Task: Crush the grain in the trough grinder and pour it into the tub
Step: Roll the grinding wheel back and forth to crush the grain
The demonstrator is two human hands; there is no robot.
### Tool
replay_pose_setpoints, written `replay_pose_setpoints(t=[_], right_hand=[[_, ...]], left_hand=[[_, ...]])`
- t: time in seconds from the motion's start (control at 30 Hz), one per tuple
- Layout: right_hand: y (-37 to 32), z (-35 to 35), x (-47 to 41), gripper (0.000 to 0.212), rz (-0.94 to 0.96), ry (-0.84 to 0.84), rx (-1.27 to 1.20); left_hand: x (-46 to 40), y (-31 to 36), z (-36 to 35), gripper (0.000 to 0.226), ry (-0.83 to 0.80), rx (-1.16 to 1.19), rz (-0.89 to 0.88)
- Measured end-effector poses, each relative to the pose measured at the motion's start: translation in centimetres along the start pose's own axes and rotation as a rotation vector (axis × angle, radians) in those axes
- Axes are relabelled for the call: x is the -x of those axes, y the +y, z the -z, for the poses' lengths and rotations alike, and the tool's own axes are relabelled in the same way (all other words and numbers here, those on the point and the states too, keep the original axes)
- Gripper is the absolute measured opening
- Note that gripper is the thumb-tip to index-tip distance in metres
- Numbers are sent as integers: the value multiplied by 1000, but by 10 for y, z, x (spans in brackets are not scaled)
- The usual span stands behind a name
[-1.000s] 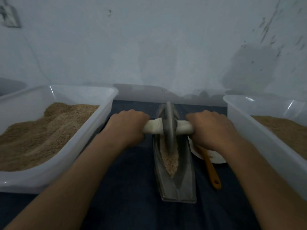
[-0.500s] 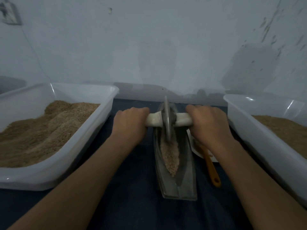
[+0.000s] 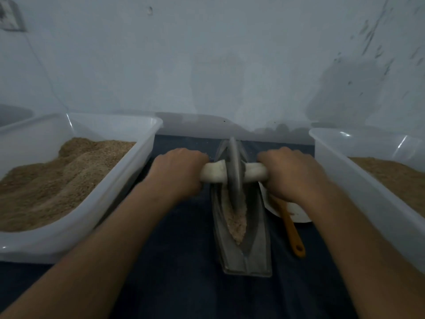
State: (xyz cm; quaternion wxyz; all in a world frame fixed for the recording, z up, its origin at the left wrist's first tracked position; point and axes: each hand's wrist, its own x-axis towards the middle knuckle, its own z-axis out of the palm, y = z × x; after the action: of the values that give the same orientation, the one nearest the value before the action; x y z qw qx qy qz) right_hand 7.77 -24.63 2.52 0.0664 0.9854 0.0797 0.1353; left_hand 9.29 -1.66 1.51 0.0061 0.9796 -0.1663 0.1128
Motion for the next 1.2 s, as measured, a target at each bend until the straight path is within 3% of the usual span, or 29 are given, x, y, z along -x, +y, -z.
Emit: replay_pose_setpoints(t=[0.07,0.13,0.2,0.33,0.47,0.53,0.63,0.73,0.8,0.93,1.0,1.07,1.2], right_hand=[[-6,-11,-8,17,-7,171,45],[-6,-15,-9,20,16,212,54],[-2,-9,-2,21,32,120,24],[7,18,25,15,115,-287,-139],[7,26,32,27,156,-328,-183],[2,17,18,21,94,-243,-133],[-4,-1,-2,19,-31,-9,9],[-3,-15,-7,23,-25,127,57],[1,-8,-1,19,-3,26,16],[8,21,23,15,103,-293,-94],[7,26,31,20,133,-332,-140],[5,24,28,22,131,-280,-137],[2,3,3,21,11,-14,15]], left_hand=[[-8,2,-15,21,180,-51,24],[-10,1,-20,27,208,-65,26],[-6,-3,-11,28,70,-22,11],[16,-8,25,23,-296,77,-116],[25,-10,29,22,-398,139,-173],[16,-7,17,26,-261,92,-115],[-1,3,-10,33,120,-132,-12],[-10,9,-24,37,282,-221,34],[-8,4,-18,31,203,-149,-16],[12,-10,19,34,-344,126,-68],[23,-12,26,41,-410,155,-108],[22,-7,22,41,-324,84,-117],[3,3,5,22,38,-7,16]])
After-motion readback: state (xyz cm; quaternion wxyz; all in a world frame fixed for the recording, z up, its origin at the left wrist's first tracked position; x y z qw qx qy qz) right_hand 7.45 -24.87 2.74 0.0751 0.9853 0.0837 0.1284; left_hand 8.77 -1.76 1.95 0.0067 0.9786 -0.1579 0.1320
